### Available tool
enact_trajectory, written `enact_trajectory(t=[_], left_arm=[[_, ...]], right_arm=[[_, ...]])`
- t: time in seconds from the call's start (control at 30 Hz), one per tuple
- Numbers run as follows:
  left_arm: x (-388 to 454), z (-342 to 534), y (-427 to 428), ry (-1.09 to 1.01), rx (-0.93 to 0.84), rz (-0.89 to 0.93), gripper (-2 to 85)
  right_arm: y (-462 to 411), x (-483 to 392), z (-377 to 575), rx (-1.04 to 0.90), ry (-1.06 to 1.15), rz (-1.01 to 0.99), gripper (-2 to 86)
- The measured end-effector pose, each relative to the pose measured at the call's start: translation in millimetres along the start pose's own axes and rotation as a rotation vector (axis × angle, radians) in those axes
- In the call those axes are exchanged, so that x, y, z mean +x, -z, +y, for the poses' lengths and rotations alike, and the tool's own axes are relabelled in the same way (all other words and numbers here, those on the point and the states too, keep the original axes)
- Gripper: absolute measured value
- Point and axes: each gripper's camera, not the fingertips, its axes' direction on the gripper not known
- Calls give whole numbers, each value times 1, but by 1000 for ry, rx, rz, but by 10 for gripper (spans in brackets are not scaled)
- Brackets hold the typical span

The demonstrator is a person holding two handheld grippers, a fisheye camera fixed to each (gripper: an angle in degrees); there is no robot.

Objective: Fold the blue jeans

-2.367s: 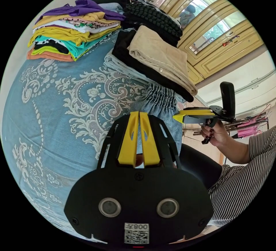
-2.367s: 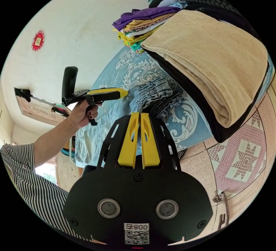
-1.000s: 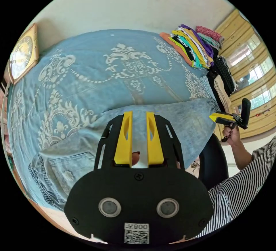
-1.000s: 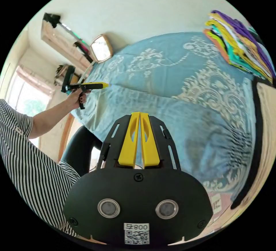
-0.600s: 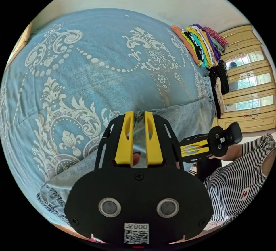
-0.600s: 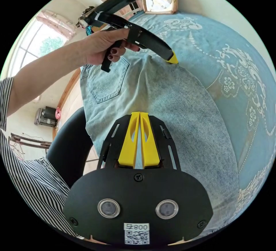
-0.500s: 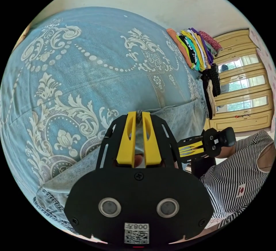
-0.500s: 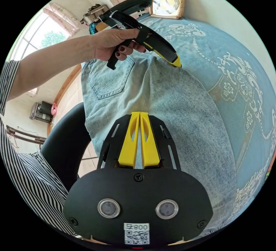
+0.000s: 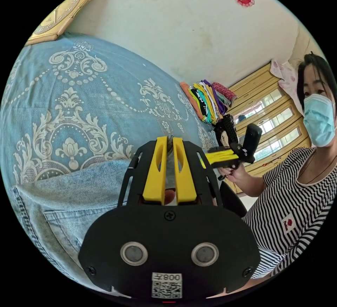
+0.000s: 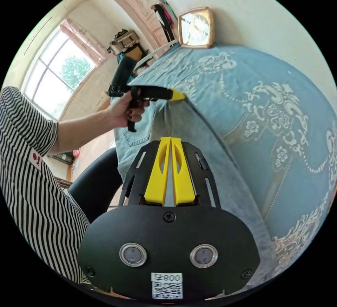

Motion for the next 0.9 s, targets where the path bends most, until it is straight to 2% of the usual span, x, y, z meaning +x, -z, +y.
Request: enact_trajectory(t=[0.07, 0.13, 0.2, 0.43, 0.67, 0.9], left_arm=[[-7, 5, 9, 4, 14, 9, 26], [-15, 11, 19, 6, 23, 13, 26], [-21, 14, 26, 5, 24, 14, 26], [-44, 31, 48, 18, 43, 39, 27], [-57, 39, 66, 12, 51, 49, 27], [-66, 44, 78, 11, 56, 44, 26]], right_arm=[[4, 10, -23, 9, 37, 27, 5], [-8, 20, -42, -64, 52, 6, 7], [-22, 27, -54, -148, 42, -97, 12], [-16, 11, -58, -99, 12, -74, 18], [-3, 18, -78, -71, -15, -120, 62], [0, 19, -98, -70, -28, -183, 66]])
